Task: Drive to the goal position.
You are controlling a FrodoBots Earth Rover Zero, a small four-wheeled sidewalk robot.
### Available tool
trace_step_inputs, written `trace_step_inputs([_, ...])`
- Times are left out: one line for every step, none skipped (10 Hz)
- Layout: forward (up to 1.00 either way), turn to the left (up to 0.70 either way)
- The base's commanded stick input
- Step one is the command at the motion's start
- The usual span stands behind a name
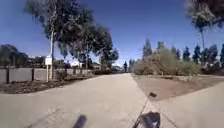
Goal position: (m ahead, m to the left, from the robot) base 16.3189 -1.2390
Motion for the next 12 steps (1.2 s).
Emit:
trace_step_inputs([1.00,0.00])
trace_step_inputs([1.00,0.00])
trace_step_inputs([1.00,0.00])
trace_step_inputs([1.00,0.00])
trace_step_inputs([1.00,0.00])
trace_step_inputs([1.00,0.00])
trace_step_inputs([1.00,0.00])
trace_step_inputs([1.00,0.00])
trace_step_inputs([1.00,0.00])
trace_step_inputs([1.00,0.00])
trace_step_inputs([1.00,0.00])
trace_step_inputs([1.00,0.00])
